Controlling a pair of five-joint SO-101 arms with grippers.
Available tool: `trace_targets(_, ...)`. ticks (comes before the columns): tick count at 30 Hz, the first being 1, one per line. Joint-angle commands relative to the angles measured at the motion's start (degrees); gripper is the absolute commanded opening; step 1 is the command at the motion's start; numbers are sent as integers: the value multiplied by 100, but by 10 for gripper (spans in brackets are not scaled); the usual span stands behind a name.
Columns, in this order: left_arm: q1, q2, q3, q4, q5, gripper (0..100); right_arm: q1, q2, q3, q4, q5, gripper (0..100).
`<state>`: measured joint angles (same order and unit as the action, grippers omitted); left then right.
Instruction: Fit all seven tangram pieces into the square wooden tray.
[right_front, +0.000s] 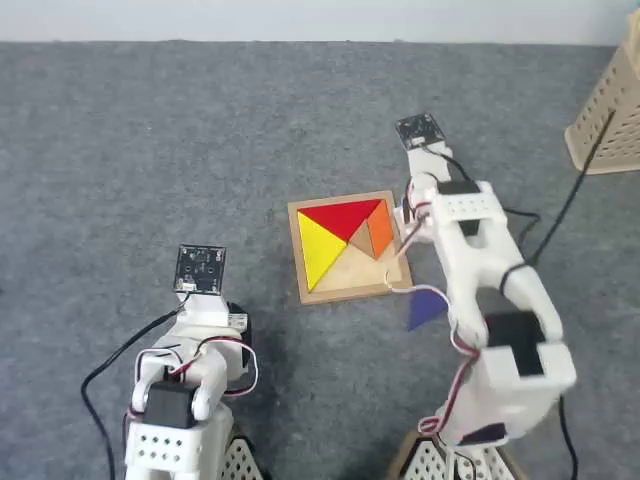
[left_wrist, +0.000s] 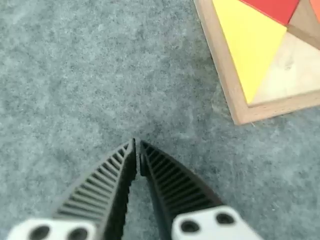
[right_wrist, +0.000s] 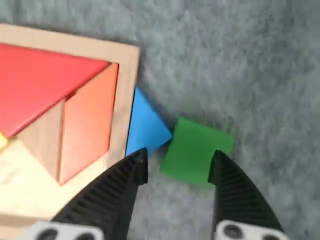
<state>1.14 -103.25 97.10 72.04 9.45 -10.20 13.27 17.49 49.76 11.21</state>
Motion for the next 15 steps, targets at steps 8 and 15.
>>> trace_targets(8,-18,-88,-48,26,-26,13,233,936,-1187,242,-53,201)
trace_targets(15,-18,-88,-48,26,-26,13,312,980,-1231,391,-53,139)
